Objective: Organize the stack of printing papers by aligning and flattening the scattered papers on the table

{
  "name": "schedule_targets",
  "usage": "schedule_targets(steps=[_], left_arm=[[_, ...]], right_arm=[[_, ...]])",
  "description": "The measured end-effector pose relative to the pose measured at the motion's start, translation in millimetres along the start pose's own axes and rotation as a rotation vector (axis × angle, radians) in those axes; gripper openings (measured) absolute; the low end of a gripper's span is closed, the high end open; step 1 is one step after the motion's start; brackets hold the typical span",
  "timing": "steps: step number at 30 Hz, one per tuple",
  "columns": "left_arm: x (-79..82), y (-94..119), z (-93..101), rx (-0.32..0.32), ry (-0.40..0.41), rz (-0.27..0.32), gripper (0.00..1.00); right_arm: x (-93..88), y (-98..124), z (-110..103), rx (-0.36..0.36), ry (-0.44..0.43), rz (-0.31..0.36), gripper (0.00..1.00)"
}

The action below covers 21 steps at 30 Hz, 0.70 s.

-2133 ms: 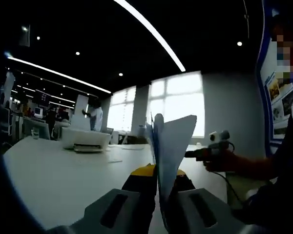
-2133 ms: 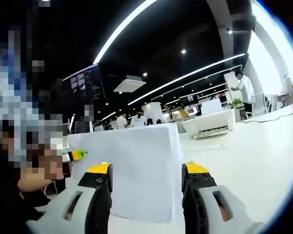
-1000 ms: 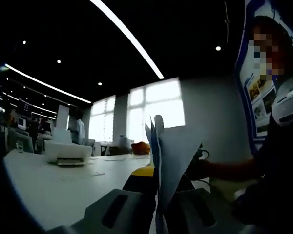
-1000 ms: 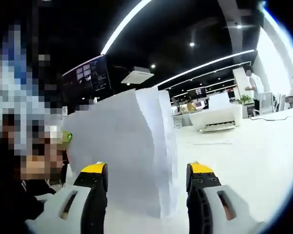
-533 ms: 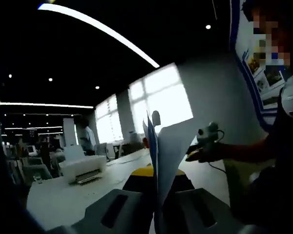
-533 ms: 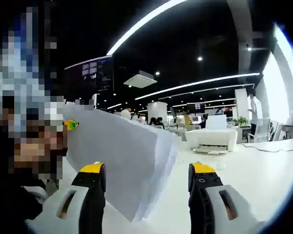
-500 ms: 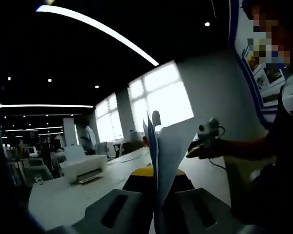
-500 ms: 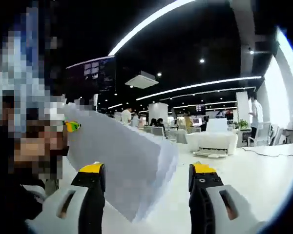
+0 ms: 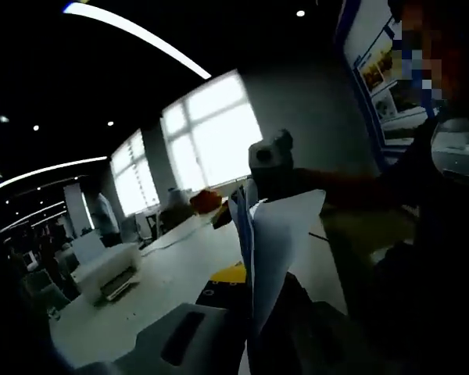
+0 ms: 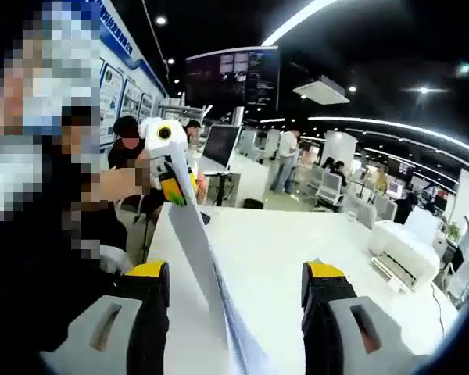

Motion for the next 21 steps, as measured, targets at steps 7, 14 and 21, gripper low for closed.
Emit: schedule_targets(steps=[7,14,21], left_arm=[[2.7,-6,3.3,-0.013,-0.009,-0.004,0.05],[3.2,-1,-8.2,0.081,-0.023,0.063,0.06],[6.1,33,-40.0,0.19,0.117,0.305,0.32]], right_arm=[[1.0,-20,-13,0.082,0.048,-0.043,0.21],[1.8,-25,-15,0.061,0.021,0.015,0.0],[0.8,-14,-10,-0.029,0.035,0.063,0.0]])
Point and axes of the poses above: the point that each gripper's makers call its tool centre point, and the gripper's own axes: y roughly backward along the fingers, z roughly to its right, x roughly out of its top, the point moved 7 cm from there along y, roughly backward along the fingers, and after that the axes turned 13 degrees about y, right-handed, at the moved point
